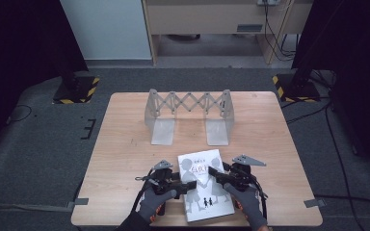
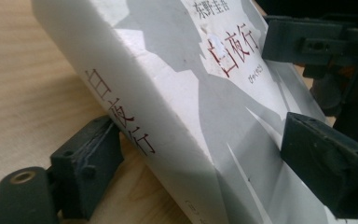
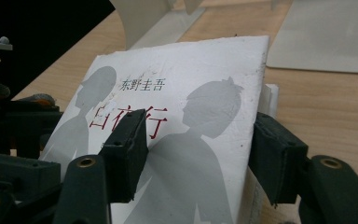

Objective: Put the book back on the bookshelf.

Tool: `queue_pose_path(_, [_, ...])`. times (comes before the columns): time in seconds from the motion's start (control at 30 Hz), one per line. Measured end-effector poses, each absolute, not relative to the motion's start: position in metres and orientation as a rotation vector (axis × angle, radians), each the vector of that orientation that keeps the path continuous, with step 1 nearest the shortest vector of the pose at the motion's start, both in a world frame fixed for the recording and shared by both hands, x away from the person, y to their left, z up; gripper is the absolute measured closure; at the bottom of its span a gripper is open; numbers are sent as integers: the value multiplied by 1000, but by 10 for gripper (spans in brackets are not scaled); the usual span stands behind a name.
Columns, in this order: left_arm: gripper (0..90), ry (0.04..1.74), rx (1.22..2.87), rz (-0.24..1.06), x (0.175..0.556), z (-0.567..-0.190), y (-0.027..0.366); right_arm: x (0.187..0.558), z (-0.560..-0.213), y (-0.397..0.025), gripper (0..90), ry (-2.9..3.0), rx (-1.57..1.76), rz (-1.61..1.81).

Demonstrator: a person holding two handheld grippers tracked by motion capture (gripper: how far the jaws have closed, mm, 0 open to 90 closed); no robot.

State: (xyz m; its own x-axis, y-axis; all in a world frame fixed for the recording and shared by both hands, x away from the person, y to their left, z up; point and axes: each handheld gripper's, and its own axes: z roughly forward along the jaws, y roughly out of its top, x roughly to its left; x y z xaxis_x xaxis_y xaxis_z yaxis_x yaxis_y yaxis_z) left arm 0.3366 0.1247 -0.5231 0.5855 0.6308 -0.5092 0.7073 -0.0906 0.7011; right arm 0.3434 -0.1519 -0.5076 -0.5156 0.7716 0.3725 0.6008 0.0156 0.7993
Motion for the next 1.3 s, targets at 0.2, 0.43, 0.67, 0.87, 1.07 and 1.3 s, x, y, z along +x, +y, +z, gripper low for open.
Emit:
queue_pose_path(0.2, [179,1061,1743,-68,335,-513,127,342,-499,-152,441,2063,1383,1591])
queue_pose_path(0.43, [180,1029,1731,-42,336,-508,125,339,-492,-152,473,2020,1324,1644])
queue_pose_path(0.67, [195,1000,1715,-50,338,-505,127,338,-491,-155,478,2006,1319,1668])
queue_pose_path(0.87, [193,1000,1727,-75,340,-504,126,337,-490,-155,486,2000,1300,1676])
queue_pose_path(1.07, [197,1002,1715,-97,340,-507,123,336,-489,-152,488,2005,1301,1692])
queue_pose_path(1.3, [188,1006,1710,-85,342,-508,120,338,-492,-153,489,1988,1324,1699])
